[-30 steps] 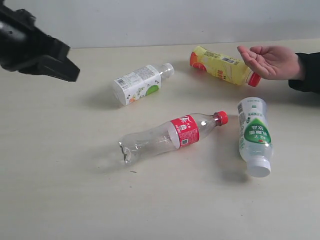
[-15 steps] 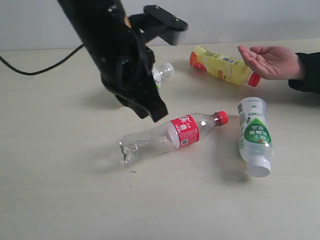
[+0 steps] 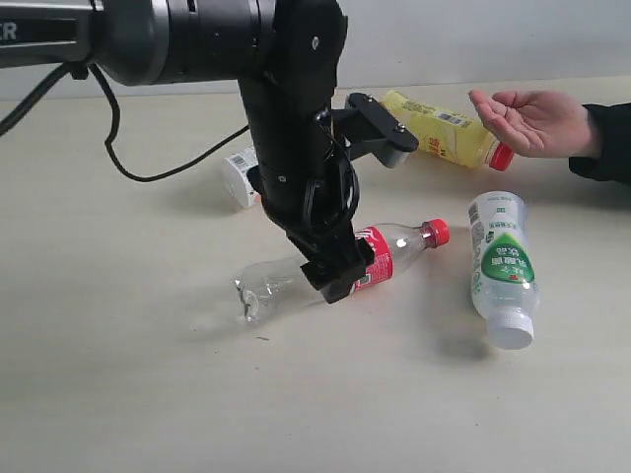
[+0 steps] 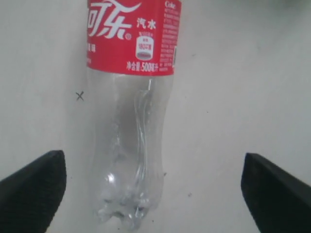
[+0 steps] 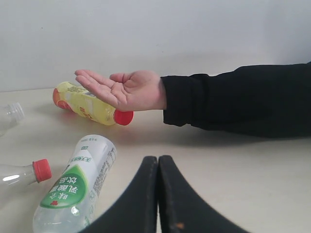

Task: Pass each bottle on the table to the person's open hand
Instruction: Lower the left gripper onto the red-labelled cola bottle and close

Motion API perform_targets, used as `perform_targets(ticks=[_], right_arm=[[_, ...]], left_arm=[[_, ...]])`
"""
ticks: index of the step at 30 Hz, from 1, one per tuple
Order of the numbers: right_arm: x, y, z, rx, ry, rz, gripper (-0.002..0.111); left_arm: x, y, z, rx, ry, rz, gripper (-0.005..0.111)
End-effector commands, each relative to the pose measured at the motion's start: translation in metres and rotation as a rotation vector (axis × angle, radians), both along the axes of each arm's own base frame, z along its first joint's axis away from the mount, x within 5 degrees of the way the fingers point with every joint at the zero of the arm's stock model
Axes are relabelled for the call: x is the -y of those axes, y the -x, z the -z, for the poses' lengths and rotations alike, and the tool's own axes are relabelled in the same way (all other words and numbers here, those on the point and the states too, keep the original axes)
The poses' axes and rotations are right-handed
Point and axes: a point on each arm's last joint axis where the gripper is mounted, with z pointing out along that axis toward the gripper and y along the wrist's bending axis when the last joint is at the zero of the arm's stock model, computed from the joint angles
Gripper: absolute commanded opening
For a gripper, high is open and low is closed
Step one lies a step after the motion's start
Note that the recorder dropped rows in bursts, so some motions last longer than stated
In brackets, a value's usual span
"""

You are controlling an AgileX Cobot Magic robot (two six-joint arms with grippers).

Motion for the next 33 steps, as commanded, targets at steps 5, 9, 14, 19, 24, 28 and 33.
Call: perform_targets(ticks=[5,9,14,19,24,28,33], right_arm=[[0.000,0.000,0.001,0.008,0.003,-0.002,0.000],[0.000,0.000,0.001,0.008,0.003,-0.002,0.000],[0.000,0.000,0.001,0.008,0.003,-0.002,0.000],[0.000,0.000,0.001,0.008,0.003,-0.002,0.000],[0.000,0.000,0.001,0.008,0.003,-0.002,0.000],[0.000,0.000,0.001,0.008,0.003,-0.002,0.000],[0.000,0.000,0.001,0.008,0.003,-0.002,0.000]], left_arm=[[0.010,-0.008,0.016,0.039,0.028,0.010,0.093],[0.011,-0.010,0.028,0.022,0.009,0.011,0.093],[0.012,-0.012,0.043,0.003,-0.013,0.010,0.093],[0.015,-0.014,0.054,0.009,-0.006,0.009,0.093],[0.015,-0.015,0.068,-0.005,-0.034,0.010,0.093],[0.016,-0.017,0.075,-0.006,-0.032,-0.011,0.093],[0.016,-0.017,0.078,-0.012,-0.036,-0.031,0.060]])
